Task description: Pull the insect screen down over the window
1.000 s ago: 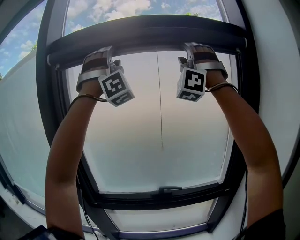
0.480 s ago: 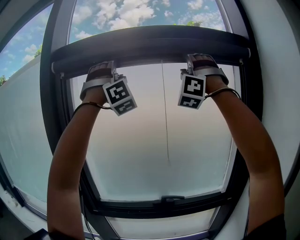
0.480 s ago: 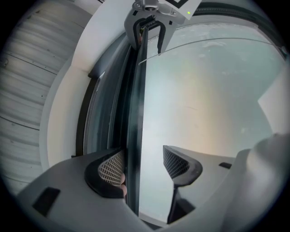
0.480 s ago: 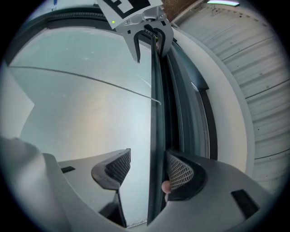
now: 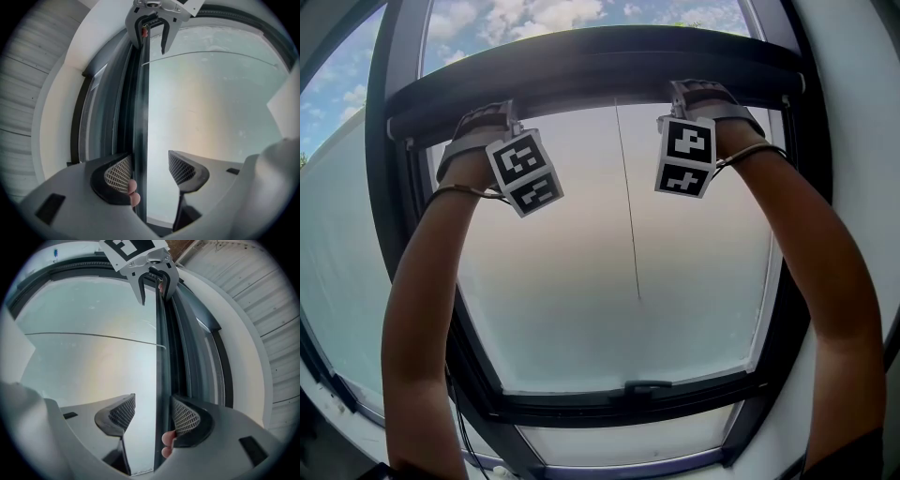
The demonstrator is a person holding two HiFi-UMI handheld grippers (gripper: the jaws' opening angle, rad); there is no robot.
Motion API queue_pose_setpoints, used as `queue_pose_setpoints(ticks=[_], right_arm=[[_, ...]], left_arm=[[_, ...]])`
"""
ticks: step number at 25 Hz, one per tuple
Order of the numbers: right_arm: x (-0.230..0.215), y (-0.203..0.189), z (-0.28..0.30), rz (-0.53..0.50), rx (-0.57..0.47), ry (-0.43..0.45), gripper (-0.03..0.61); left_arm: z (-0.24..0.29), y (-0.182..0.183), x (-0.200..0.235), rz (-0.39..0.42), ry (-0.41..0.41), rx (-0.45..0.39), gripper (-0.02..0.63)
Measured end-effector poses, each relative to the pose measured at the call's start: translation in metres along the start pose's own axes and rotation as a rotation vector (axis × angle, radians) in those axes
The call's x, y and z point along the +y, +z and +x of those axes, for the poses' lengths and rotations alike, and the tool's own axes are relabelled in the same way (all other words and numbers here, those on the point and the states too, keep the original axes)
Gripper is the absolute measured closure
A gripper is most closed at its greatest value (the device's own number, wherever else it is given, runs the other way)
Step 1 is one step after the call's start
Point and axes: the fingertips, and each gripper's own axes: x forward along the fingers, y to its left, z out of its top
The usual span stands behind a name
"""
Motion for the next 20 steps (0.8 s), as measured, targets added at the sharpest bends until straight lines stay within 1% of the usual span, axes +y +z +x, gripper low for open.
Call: queue_pose_setpoints(ticks=[4,6,9,12,17,20], right_arm=[[0.004,0.001,-0.003,-0.003,0.004,0.047,0.357],[0.005,0.001,-0.005,-0.006,0.007,0.061,0.357],[0.012,0.001,-0.008,-0.009,0.008,0.088,0.357],[0.023,0.002,-0.015,-0.014,0.004,0.106,0.359],[0.040,0.002,-0.024,-0.001,0.011,0.124,0.357],[0.052,0.007,-0.031,-0.007,0.004,0.169,0.359]], left_arm=[[-0.006,-0.001,-0.006,-0.004,-0.095,-0.002,0.373],[-0.008,-0.001,-0.008,0.000,-0.107,-0.005,0.373],[-0.011,-0.001,-0.014,0.003,-0.100,-0.010,0.374],[-0.017,-0.002,-0.024,-0.001,-0.121,-0.014,0.374],[-0.027,-0.002,-0.043,0.012,-0.193,-0.010,0.374],[-0.036,-0.006,-0.057,0.013,-0.266,-0.010,0.374]])
